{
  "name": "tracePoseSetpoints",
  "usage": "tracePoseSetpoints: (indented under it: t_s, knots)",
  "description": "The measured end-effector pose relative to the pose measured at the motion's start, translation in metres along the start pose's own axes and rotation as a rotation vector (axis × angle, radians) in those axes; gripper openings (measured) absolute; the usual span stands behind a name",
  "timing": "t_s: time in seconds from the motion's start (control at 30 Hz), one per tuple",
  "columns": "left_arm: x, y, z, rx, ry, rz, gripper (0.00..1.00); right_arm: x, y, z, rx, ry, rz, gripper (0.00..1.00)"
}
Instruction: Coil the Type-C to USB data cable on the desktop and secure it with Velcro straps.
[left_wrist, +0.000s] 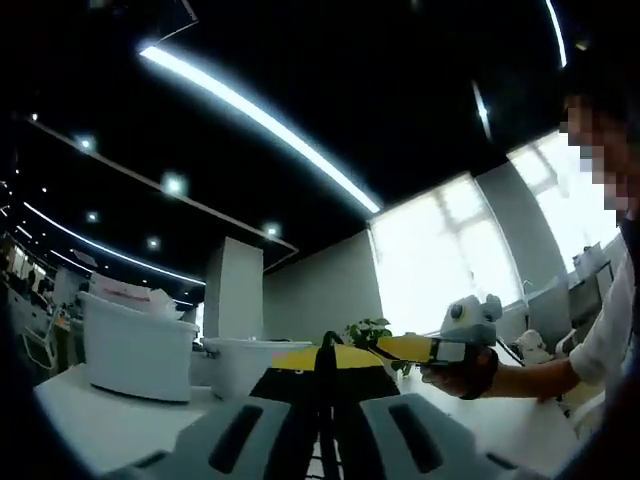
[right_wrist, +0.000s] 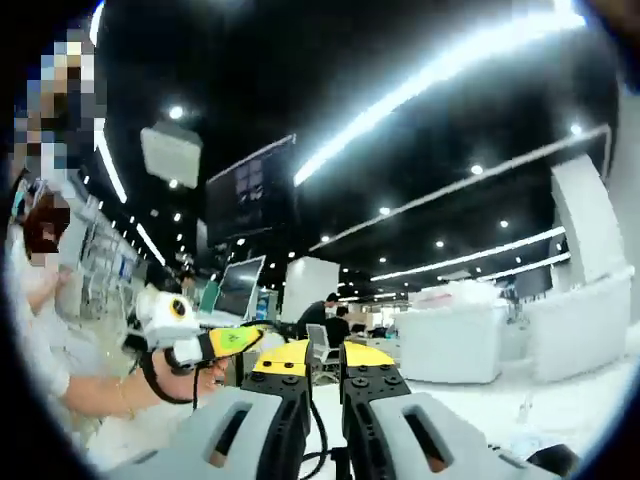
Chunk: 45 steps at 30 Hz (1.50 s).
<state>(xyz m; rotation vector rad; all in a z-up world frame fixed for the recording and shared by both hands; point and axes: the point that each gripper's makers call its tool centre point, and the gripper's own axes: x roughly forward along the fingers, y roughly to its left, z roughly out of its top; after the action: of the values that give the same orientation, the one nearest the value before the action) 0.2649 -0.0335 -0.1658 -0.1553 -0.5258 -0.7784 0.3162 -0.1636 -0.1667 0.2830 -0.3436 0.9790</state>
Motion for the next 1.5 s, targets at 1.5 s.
tracePoseSetpoints:
  t_s: [1.5]
  knots:
    - [0.004, -0.057, 0.013, -0.145, -0.077, -0.249, 0.04, -0.012, -0.037, -0.224, -0.177, 0.864, -0.178, 0.14]
